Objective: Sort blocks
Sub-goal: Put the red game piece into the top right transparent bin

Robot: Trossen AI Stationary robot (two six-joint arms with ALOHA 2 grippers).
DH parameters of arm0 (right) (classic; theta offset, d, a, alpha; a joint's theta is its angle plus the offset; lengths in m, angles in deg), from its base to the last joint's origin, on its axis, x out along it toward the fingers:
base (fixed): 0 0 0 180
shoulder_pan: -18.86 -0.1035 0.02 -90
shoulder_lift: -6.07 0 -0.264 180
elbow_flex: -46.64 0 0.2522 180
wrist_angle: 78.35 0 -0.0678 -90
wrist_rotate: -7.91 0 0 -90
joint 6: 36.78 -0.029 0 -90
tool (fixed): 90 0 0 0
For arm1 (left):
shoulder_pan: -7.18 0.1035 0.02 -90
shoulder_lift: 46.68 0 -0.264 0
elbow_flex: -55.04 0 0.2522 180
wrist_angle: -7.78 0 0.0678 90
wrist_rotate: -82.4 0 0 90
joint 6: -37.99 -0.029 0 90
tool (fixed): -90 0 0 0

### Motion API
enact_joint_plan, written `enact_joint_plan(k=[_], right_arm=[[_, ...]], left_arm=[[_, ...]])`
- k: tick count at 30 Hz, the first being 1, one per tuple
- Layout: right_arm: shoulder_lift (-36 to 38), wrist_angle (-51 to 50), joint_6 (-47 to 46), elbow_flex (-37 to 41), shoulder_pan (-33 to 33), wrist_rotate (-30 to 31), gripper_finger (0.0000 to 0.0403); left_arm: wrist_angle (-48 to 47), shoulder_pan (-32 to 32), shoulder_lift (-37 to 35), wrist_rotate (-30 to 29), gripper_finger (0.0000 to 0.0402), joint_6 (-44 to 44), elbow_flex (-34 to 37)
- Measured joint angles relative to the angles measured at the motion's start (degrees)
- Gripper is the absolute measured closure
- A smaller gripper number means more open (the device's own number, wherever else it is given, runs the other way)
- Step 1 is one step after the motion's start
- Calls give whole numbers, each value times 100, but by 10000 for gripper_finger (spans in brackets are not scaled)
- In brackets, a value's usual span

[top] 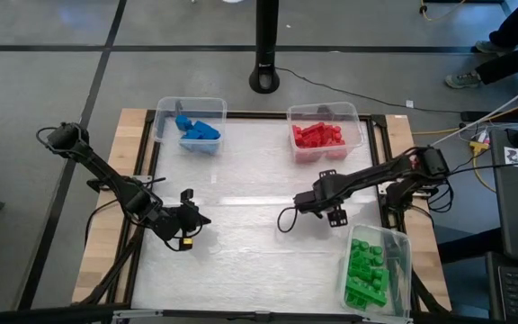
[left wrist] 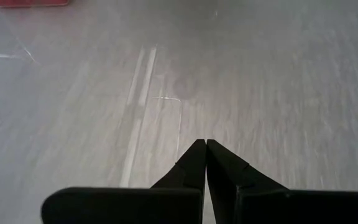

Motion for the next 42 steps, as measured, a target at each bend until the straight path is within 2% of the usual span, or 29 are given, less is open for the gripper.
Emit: enact_joint_plan(k=[4,11,16,28,35,42], right_arm=[[288,490,48,173,132,115,32],[448,1107,111,751,425,-435,31],[450,1116,127,807,413,-161,31],[450,1297,122,827,411,-148,31],[450,1851,109,1292,411,-123,31],[450,1985,116,1331,409,-3,31]], left_arm=[[-11,0,0,0,398,-6,0],[-9,0,-1,0,398,-11,0],[-9,0,-2,-2,398,-43,0],[-7,0,-1,-2,398,-42,0],[-7,0,0,-2,398,-41,0],[-4,0,-2,-2,398,-45,0]])
